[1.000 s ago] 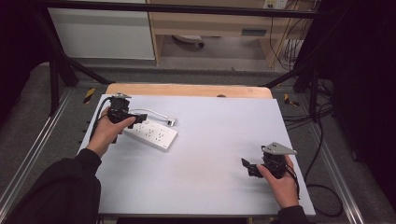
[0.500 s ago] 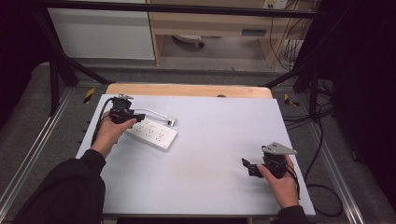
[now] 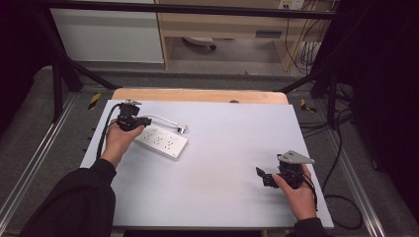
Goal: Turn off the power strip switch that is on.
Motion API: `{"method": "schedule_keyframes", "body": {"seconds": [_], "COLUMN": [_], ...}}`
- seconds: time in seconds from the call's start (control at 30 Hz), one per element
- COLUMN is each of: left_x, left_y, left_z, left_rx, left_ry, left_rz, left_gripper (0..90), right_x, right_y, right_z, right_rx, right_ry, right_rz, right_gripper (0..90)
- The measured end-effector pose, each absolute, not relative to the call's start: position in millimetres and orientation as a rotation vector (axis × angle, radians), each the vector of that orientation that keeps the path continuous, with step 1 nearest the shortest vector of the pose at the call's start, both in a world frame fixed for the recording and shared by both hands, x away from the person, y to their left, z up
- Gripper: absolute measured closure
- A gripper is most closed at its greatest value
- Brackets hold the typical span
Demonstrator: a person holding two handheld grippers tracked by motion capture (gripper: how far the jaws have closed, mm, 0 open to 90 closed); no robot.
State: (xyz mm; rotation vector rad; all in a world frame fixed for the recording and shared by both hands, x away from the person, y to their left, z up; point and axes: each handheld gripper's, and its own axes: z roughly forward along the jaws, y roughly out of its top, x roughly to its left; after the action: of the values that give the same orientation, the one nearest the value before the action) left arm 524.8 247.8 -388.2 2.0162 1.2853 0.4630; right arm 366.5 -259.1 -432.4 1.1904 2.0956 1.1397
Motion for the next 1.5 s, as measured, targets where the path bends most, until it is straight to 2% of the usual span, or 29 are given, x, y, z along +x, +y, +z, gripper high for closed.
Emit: {"method": "schedule_keyframes", "body": {"seconds": [0.33, 1.13, 1.5], "left_x": [525, 531, 529], "left_y": [247, 235, 234], "left_z": [-390, -415, -413], "left_rx": [2.019, 2.012, 1.995], "left_ry": [1.273, 1.302, 1.283], "left_rz": [0.453, 0.431, 0.475], "left_gripper": [89.9, 90.0, 90.0], "right_x": [366, 366, 365], "right_y": [-260, -263, -265], "right_z": [-432, -432, -431], "right_rx": [1.192, 1.198, 1.203], "right_ry": [2.097, 2.090, 2.078], "right_rz": [1.141, 1.137, 1.140], "right_gripper": [4.1, 4.1, 4.2]}}
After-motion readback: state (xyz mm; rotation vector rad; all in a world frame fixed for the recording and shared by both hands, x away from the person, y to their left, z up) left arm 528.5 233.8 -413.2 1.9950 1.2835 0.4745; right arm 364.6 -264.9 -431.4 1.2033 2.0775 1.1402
